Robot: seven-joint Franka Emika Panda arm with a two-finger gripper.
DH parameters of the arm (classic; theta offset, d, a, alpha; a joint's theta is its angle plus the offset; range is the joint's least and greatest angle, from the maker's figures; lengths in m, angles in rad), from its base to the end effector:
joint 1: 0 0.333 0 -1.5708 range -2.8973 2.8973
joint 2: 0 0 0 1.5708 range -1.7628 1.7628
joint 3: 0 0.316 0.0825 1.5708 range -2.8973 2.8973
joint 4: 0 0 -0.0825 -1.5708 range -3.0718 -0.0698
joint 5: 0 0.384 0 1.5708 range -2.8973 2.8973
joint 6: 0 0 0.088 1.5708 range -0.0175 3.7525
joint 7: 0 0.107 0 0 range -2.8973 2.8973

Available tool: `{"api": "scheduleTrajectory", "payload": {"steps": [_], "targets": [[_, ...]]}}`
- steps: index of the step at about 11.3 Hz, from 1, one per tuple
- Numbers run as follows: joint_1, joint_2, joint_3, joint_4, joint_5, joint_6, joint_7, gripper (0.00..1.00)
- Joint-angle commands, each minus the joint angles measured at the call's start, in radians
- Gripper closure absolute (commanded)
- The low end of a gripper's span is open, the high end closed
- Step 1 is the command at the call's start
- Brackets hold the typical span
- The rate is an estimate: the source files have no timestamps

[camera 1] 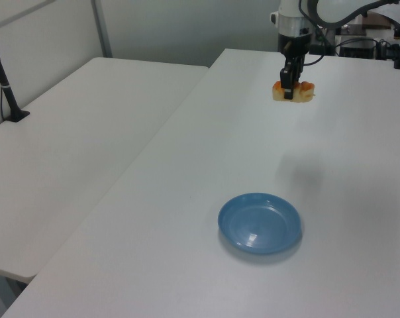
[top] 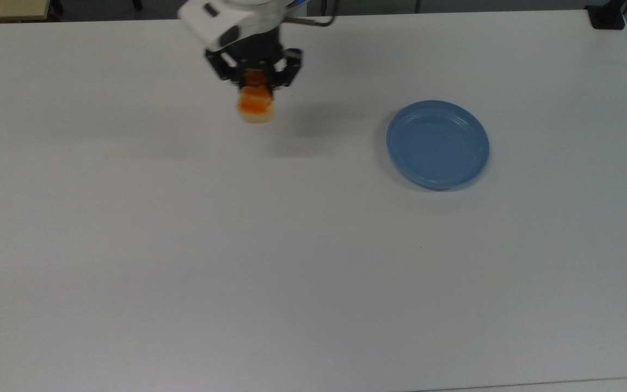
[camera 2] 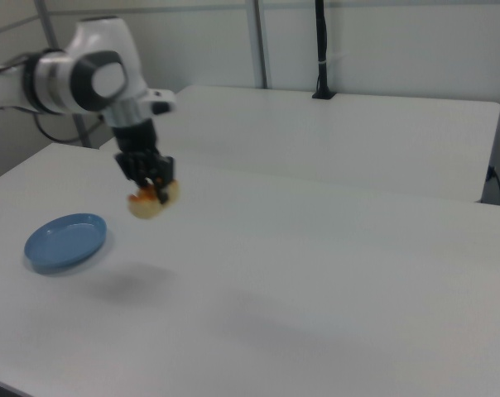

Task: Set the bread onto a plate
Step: 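Carry the held bread roll over the blue plate and lower it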

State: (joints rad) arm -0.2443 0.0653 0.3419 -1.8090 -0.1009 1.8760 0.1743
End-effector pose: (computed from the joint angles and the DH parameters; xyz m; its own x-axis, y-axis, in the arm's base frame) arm 0.5801 0.0450 0.5024 0.9988 -0.0467 0.0175 -0.0479 -0.9962 0.0725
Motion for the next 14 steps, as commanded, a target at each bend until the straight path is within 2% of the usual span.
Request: {"api": "scheduleTrajectory", "payload": {"steps": [1,2,4,7,9,11,12,14], "targets": [[0.023,0.034,0.130,0.080,0.027,-0.074,0.196,0.54],[0.064,0.065,0.150,0.082,0.024,-0.061,0.290,0.54],[0.169,0.119,0.150,0.085,0.010,-0.017,0.431,0.59],[0.258,0.166,0.150,0.085,0.006,0.041,0.543,0.59],[0.310,0.227,0.150,0.099,-0.054,0.090,0.649,0.59],[0.348,0.327,0.150,0.170,-0.165,0.109,0.769,0.59],[0.373,0.355,0.147,0.171,-0.202,0.126,0.807,0.59],[0.391,0.389,0.144,0.171,-0.241,0.175,0.853,0.59]]}}
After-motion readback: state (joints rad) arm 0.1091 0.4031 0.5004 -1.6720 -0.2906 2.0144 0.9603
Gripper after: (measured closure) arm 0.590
